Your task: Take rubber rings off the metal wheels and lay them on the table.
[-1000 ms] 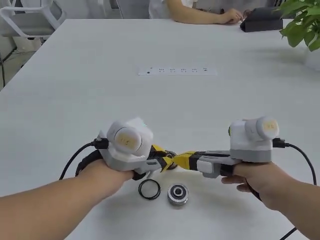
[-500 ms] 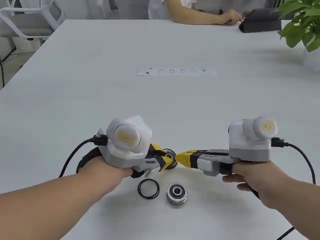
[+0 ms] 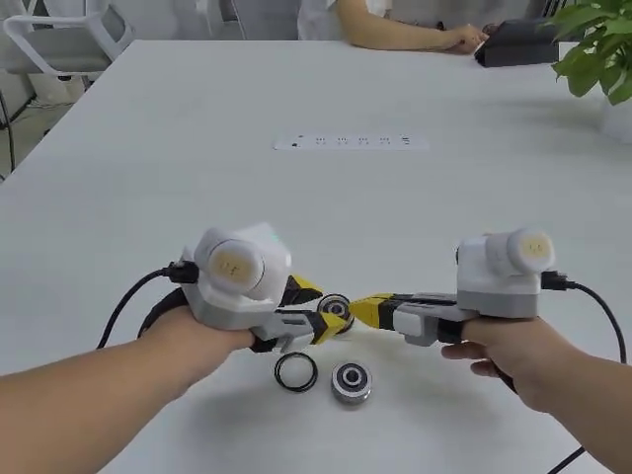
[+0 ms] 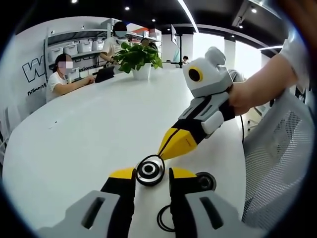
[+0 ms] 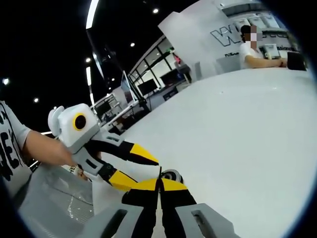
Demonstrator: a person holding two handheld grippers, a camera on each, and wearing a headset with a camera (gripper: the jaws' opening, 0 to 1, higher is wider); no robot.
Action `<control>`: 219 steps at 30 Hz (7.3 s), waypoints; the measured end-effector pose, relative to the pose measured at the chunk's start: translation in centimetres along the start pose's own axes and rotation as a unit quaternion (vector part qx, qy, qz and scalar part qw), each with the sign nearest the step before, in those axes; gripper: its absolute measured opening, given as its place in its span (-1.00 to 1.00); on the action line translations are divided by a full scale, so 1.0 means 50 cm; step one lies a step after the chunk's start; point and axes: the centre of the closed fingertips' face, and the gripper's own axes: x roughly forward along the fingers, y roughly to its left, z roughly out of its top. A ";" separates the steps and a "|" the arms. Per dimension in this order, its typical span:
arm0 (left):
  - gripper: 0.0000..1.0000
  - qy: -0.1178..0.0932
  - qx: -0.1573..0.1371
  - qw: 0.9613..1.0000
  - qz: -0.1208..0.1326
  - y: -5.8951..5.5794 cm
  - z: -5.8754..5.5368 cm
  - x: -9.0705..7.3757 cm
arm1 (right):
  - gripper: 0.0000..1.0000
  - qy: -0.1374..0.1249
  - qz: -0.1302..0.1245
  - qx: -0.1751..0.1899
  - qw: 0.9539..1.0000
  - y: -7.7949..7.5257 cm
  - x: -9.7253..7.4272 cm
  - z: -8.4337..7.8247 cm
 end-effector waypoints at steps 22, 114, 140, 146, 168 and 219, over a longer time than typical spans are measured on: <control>-0.09 -0.039 -0.015 0.999 -0.017 -0.019 0.024 -0.094 | -1.00 -0.009 0.025 0.002 1.000 0.044 -0.011 0.017; 0.35 -0.045 -0.044 0.998 -0.003 -0.015 -0.022 -0.233 | -0.65 0.119 0.057 -0.018 0.991 0.086 0.051 -0.076; 0.27 -0.055 -0.048 0.997 0.002 0.022 0.018 -0.204 | -0.55 0.051 0.018 -0.029 0.998 0.027 0.002 -0.006; 0.24 -0.059 -0.047 0.997 0.000 0.029 0.030 -0.191 | -0.51 0.045 0.007 -0.039 0.998 0.010 -0.005 0.001; 0.05 -0.055 -0.058 0.997 -0.011 0.041 0.043 -0.125 | -0.39 0.045 -0.029 -0.090 0.995 -0.040 -0.020 0.001; -0.46 0.004 -0.058 0.997 -0.056 0.001 -0.008 0.010 | -0.69 0.087 -0.022 -0.157 0.984 -0.045 0.023 -0.056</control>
